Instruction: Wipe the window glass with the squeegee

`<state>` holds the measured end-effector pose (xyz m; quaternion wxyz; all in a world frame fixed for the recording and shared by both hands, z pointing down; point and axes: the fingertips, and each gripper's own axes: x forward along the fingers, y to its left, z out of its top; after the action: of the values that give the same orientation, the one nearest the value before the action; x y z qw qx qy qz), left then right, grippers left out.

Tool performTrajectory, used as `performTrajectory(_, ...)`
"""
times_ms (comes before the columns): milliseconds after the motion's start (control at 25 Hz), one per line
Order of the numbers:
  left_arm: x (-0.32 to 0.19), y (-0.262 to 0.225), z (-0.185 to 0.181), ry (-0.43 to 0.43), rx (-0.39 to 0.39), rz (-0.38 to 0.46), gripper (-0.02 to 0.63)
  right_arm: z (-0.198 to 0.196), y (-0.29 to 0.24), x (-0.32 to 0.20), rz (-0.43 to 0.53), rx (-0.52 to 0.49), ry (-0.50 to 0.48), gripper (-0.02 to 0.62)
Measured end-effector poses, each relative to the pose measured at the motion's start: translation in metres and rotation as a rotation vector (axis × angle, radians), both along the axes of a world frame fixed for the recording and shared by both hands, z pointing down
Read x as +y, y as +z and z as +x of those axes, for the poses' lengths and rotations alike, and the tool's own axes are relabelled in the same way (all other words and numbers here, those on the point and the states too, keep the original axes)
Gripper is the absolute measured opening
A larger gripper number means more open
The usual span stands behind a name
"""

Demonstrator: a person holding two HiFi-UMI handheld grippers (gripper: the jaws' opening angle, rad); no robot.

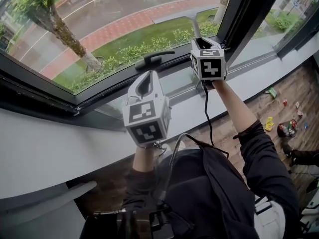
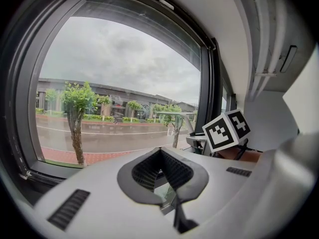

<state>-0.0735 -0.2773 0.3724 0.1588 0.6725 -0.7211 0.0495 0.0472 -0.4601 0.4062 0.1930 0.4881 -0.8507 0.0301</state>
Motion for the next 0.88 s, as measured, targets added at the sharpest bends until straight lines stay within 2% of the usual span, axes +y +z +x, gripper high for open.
performTrajectory(880,-0.005,0.019,0.007,0.004,0.01,-0.043,-0.002,0.013,0.076,0.014,-0.134,0.056,0.002,0.094)
